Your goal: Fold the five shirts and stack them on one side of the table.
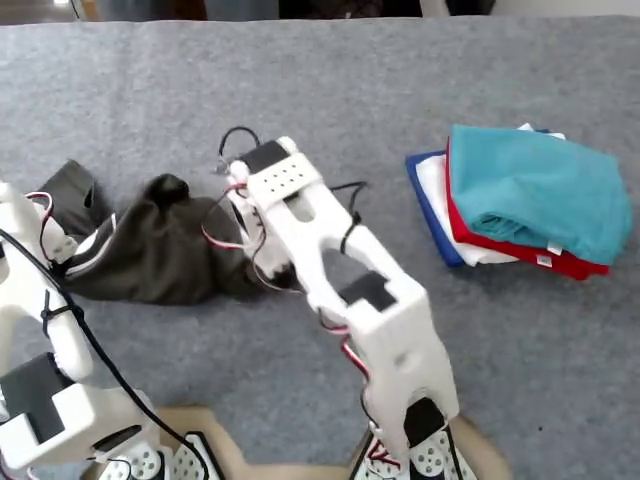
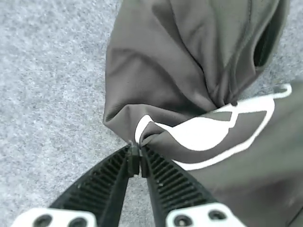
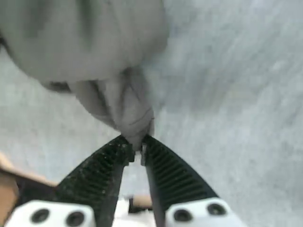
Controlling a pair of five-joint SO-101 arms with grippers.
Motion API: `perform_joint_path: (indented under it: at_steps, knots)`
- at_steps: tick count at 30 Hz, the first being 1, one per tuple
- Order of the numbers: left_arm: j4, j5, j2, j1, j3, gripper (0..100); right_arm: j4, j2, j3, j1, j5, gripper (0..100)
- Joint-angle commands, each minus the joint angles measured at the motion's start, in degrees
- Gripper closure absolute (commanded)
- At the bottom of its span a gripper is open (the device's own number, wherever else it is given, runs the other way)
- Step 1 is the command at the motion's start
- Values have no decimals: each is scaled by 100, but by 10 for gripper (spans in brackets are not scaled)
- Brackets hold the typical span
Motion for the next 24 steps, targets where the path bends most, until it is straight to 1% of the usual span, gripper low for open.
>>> perform_joint_path:
  at_steps: [1, 5, 7, 8, 10, 13, 15, 17, 21, 24]
  knots:
    - [53, 26, -290, 57, -136, 971, 35, -927, 936, -88, 290, 955]
    - [53, 26, -290, 40, -136, 971, 35, -1481, 1525, -79, 378, 815]
    - [53, 18, -290, 4, -136, 971, 53, -1710, 1578, 70, 607, 766]
    - [53, 18, -290, -4, -136, 971, 44, -1833, 1525, 176, 659, 764]
    - [53, 18, -290, -4, -136, 971, 35, -2009, 1270, 413, 598, 795]
    - [53, 18, -290, 13, -136, 971, 26, -1982, 470, 554, 97, 893]
    - [53, 18, -290, 40, -136, 971, 18, -1727, -110, 440, -220, 931]
    - [53, 18, -290, 48, -136, 971, 18, -1323, -602, 246, -624, 915]
    - [53, 18, -290, 31, -136, 971, 18, -286, -1516, 18, -1732, 838]
    - [53, 18, -290, 13, -136, 971, 18, 479, -2246, 9, -2374, 825]
